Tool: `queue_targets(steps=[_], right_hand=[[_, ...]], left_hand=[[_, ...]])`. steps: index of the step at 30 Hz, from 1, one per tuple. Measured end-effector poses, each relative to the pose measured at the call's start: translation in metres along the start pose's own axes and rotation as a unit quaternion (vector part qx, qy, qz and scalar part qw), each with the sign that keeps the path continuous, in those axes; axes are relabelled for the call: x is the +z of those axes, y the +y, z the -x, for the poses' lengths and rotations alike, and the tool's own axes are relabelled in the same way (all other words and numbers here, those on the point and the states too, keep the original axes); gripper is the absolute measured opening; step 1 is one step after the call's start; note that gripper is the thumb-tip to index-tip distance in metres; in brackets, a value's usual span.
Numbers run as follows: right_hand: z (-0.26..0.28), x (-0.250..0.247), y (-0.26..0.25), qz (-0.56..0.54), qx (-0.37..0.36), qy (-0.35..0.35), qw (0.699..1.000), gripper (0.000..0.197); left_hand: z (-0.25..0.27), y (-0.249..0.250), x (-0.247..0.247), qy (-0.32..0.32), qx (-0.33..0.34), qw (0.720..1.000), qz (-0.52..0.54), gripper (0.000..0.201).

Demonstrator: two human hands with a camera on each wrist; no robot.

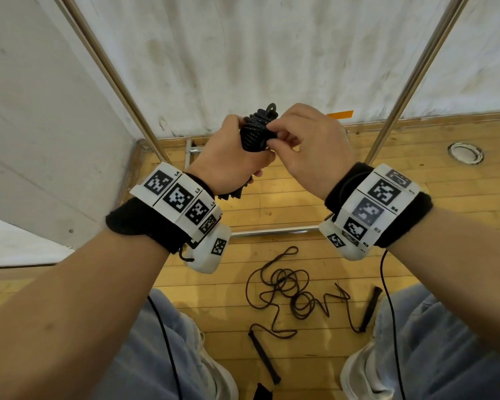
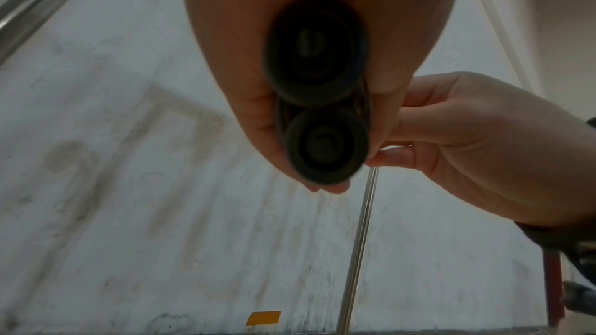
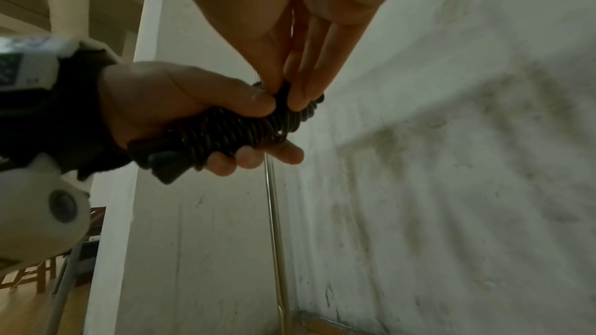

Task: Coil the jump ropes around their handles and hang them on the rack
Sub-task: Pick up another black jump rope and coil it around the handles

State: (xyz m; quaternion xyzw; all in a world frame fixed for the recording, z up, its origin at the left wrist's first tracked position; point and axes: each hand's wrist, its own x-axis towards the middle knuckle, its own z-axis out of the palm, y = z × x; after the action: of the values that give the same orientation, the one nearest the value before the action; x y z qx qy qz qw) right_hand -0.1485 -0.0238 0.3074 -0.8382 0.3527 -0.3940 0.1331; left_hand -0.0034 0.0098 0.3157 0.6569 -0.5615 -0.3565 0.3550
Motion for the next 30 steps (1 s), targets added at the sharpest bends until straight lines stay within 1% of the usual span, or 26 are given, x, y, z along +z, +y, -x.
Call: queue_targets(steps=[4, 7, 10, 13, 16, 18, 23, 27, 30], right_hand=[[-0.0047, -0.0012, 0.0060, -0.017, 0.019, -0.011, 1.000, 0.019], [-0.0048, -0.0008, 0.0078, -0.013, 0.040, -0.005, 0.999, 0.017], [-0.0034, -0.0030, 0.0069, 0.016, 0.042, -0.018, 0.999, 0.015], [-0.0003, -0.0009, 0.0031, 0.059, 0.037, -0.038, 0.997, 0.016], [-0.0014, 0.0024, 0.0018, 0.084, 0.050, -0.046, 0.994, 0.016], [-0.0031, 0.0025, 0.0025, 0.082, 0.049, -0.039, 0.995, 0.015], [-0.0014, 0.0038, 0.0041, 0.046, 0.028, 0.009, 0.998, 0.013], [-0.0008, 0.0027, 0.0062, 0.022, 0.032, 0.015, 0.999, 0.013], [-0.0025, 0.0010, 0.0069, 0.004, 0.040, 0.002, 0.999, 0.013]], left_hand=[[-0.0017, 0.0002, -0.0011, 0.016, 0.002, 1.000, -0.021, 0.048], [-0.0023, -0.0005, 0.0018, 0.036, 0.018, 0.997, -0.070, 0.047], [-0.0028, -0.0032, 0.0043, 0.049, 0.037, 0.991, -0.121, 0.049], [-0.0018, -0.0051, 0.0052, 0.056, 0.045, 0.987, -0.142, 0.047], [-0.0015, -0.0061, 0.0066, 0.056, 0.037, 0.990, -0.127, 0.047], [-0.0025, -0.0047, 0.0069, 0.059, 0.031, 0.992, -0.107, 0.047], [-0.0028, 0.0011, 0.0037, 0.055, 0.018, 0.995, -0.084, 0.053], [-0.0023, 0.0030, 0.0028, 0.052, 0.001, 0.997, -0.057, 0.053], [-0.0006, 0.0030, 0.0019, 0.047, 0.000, 0.998, -0.051, 0.053]])
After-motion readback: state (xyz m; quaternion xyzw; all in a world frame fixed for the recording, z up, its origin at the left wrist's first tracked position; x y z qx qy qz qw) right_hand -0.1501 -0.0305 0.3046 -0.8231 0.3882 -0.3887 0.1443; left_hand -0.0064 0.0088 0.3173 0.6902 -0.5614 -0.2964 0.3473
